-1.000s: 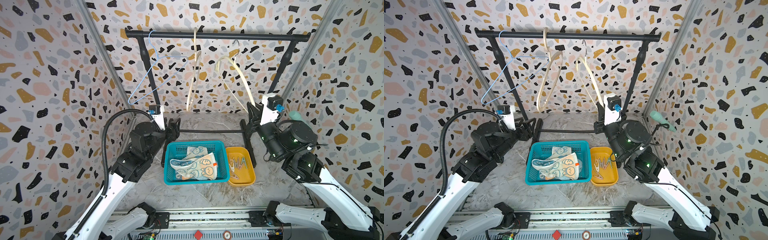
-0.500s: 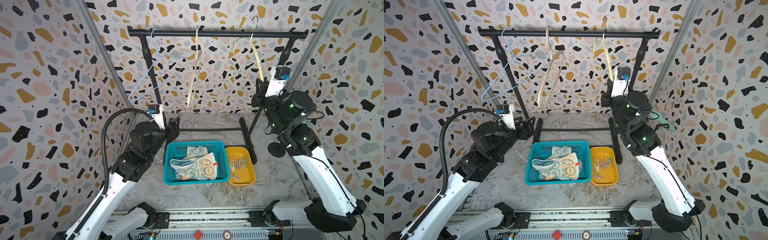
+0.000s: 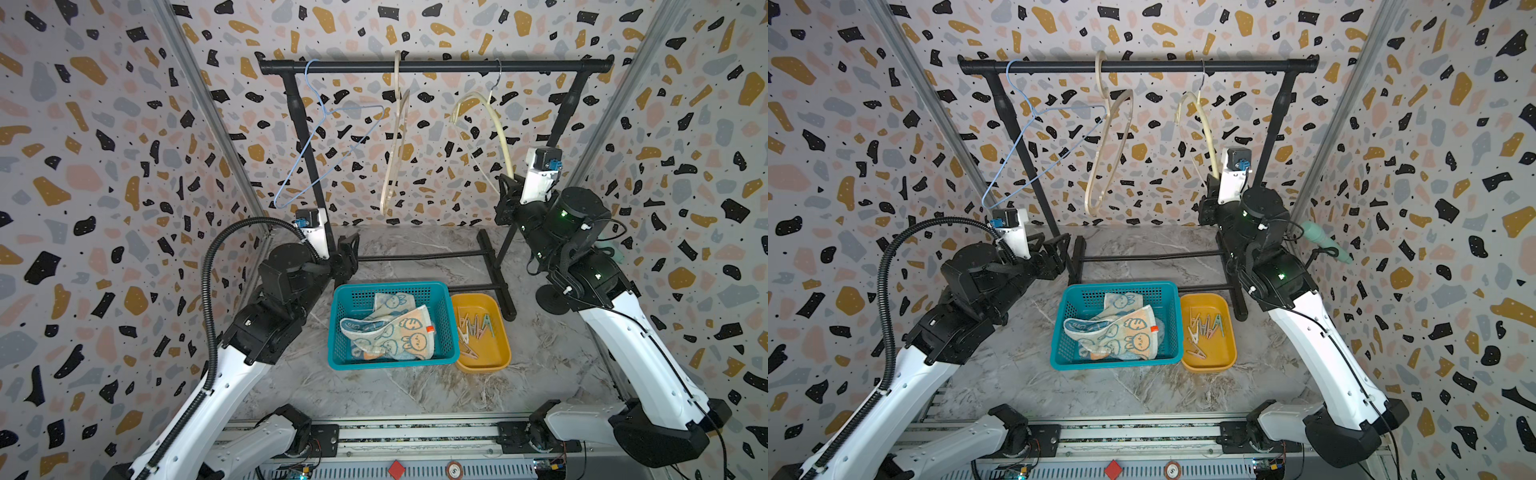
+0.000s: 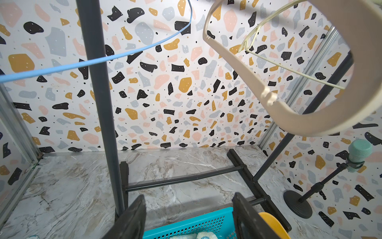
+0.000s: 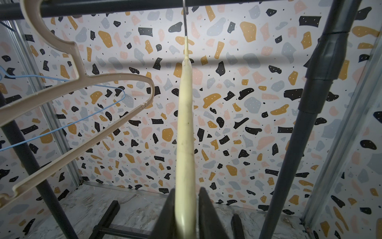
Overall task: Remove the clothespins securing towels to the hanger
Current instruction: Place the hanger on the clothesline, then reset both arms
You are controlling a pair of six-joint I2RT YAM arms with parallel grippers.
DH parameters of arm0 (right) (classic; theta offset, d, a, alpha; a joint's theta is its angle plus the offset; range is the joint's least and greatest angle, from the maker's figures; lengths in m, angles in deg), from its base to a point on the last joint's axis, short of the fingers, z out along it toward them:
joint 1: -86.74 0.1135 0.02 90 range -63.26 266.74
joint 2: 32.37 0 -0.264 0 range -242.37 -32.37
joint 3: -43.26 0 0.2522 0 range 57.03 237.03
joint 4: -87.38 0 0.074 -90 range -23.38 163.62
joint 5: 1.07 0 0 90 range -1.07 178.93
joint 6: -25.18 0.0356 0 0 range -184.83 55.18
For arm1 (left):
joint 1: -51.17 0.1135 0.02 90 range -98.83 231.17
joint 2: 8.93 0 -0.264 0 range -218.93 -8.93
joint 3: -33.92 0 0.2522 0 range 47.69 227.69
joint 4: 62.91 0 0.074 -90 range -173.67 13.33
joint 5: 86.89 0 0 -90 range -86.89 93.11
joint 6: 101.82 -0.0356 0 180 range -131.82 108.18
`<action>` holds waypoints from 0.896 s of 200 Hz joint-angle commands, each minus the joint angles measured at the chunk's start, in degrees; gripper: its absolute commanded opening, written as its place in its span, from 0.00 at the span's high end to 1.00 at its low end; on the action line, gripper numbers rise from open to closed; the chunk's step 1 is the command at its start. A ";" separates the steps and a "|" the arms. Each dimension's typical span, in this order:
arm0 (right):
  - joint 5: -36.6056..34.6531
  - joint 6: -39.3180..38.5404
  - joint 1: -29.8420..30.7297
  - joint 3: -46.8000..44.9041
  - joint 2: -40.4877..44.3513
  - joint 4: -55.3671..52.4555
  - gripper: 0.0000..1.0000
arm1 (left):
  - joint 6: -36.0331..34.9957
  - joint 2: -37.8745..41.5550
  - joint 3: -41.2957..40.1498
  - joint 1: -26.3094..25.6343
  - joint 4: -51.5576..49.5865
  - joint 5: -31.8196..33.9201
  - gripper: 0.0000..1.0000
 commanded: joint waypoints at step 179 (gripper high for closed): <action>5.34 10.36 -9.05 -51.50 23.00 13.81 0.18 | 2.89 5.81 -22.32 2.36 6.63 24.64 0.22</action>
